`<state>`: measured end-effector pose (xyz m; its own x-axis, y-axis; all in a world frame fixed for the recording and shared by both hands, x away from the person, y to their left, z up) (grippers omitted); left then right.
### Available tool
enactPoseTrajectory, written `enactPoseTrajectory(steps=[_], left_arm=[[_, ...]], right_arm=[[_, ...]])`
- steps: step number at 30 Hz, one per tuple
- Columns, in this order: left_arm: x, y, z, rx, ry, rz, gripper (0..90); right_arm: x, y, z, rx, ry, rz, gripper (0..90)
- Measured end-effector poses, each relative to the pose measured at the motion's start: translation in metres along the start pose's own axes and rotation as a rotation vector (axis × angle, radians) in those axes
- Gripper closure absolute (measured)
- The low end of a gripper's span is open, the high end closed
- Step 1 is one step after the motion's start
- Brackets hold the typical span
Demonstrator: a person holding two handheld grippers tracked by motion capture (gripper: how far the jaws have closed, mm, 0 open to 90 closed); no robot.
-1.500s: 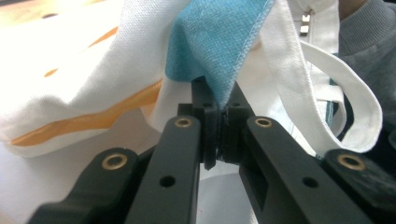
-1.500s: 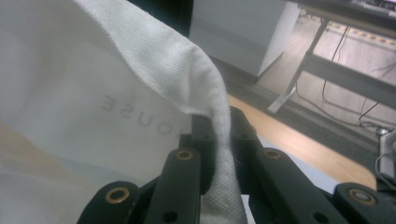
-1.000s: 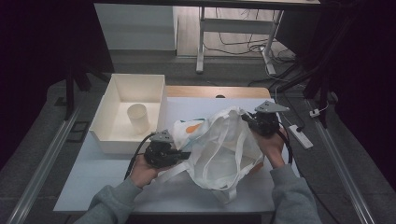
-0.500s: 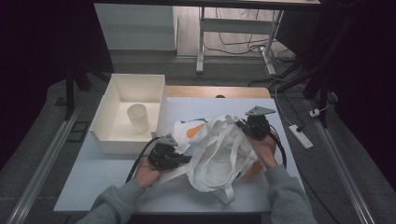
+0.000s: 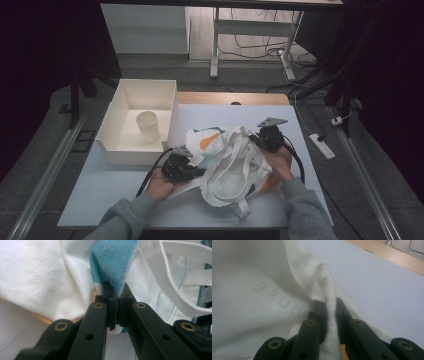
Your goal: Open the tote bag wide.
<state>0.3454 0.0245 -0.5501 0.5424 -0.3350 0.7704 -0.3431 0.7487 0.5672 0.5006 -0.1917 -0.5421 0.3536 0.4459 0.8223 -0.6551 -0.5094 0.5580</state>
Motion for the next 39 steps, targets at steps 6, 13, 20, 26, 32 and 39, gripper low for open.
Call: enactPoseTrajectory(steps=[6, 13, 20, 26, 32, 39], left_arm=[[-0.001, -0.002, -0.001, 0.003, 0.001, -0.004, 87.2], [-0.001, -0.001, -0.001, -0.001, 0.002, 0.002, 86.7], [0.006, 0.009, 0.008, -0.031, -0.017, 0.061, 72.2], [0.017, 0.031, 0.012, -0.018, -0.038, 0.147, 57.2], [0.022, 0.046, 0.009, 0.014, -0.043, 0.193, 51.3], [0.024, 0.048, 0.006, 0.057, -0.064, 0.196, 45.9]], right_arm=[[-0.007, -0.007, -0.002, 0.008, 0.005, -0.027, 83.6], [-0.007, -0.006, -0.003, 0.01, -0.002, -0.022, 83.6], [0.006, 0.009, -0.003, 0.01, -0.009, 0.033, 63.5], [0.027, 0.048, -0.008, 0.025, -0.027, 0.138, 44.2], [0.038, 0.081, -0.017, 0.042, -0.034, 0.202, 42.0], [0.026, 0.093, -0.024, 0.097, -0.051, 0.193, 43.8]])
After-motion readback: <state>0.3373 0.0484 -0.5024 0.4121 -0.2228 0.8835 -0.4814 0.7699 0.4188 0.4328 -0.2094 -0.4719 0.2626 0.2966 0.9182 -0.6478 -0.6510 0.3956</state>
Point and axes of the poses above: each handheld gripper's, and its own axes: y roughly backward along the jaws, x roughly out of its top, z roughly to its right, the point moved 9 cm from there along -y, roughly forward along the jaws, and after that the axes turned 7 degrees about z, right-handed, at the moved point
